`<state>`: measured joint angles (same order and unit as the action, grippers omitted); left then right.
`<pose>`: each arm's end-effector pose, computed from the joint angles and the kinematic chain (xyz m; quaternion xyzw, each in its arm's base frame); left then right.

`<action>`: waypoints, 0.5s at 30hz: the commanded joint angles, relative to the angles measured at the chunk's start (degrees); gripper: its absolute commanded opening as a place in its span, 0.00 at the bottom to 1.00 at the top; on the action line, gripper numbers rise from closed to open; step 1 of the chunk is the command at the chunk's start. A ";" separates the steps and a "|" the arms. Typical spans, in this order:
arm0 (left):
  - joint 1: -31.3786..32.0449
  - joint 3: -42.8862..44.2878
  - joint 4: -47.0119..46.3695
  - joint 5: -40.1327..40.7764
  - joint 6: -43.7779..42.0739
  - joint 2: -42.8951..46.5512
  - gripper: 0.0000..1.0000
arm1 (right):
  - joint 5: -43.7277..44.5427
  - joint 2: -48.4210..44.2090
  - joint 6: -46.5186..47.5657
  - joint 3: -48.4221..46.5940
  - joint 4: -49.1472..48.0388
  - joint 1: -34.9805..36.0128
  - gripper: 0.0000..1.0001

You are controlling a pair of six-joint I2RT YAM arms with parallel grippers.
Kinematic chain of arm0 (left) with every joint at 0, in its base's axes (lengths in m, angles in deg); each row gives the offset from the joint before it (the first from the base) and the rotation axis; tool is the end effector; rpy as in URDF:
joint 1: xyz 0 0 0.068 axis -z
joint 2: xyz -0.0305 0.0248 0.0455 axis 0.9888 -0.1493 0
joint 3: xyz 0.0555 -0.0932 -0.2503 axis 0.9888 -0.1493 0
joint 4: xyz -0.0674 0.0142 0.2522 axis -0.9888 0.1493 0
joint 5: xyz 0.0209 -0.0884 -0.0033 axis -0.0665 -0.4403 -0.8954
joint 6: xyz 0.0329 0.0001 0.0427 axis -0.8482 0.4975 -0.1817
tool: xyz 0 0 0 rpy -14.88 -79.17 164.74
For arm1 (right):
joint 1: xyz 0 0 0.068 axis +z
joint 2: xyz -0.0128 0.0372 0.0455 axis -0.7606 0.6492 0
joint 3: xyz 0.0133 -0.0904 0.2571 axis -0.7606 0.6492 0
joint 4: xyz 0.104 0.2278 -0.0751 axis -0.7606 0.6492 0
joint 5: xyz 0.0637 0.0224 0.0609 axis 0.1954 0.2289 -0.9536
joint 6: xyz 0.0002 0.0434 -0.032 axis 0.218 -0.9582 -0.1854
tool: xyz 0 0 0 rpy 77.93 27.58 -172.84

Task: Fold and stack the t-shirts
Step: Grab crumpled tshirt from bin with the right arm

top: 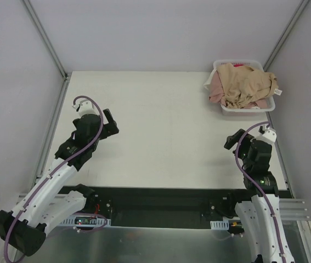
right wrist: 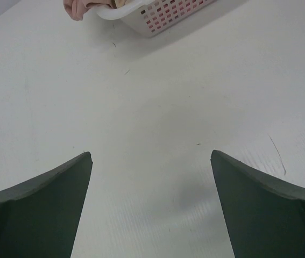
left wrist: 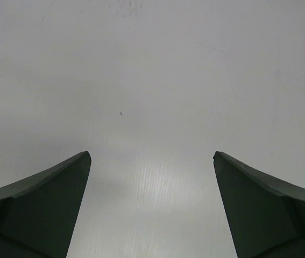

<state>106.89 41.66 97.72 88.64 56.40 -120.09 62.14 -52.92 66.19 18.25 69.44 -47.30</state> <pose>0.1792 -0.0702 0.3172 -0.1355 0.8117 -0.1041 0.5586 0.1237 -0.0016 0.2634 0.1045 0.7969 -0.0098 0.5949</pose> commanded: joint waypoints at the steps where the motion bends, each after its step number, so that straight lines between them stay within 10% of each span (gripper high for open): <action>1: 0.01 -2.55 -3.34 2.24 -2.10 3.61 0.99 | 0.05 1.56 1.85 -3.69 -2.21 -0.20 0.97; 15: 0.10 -7.04 -6.15 4.17 -4.47 9.25 0.99 | 8.12 34.59 7.56 -40.59 8.07 -0.20 0.97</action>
<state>106.89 35.13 94.14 90.50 53.56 -111.26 65.83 -27.28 70.54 -13.81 75.19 -47.30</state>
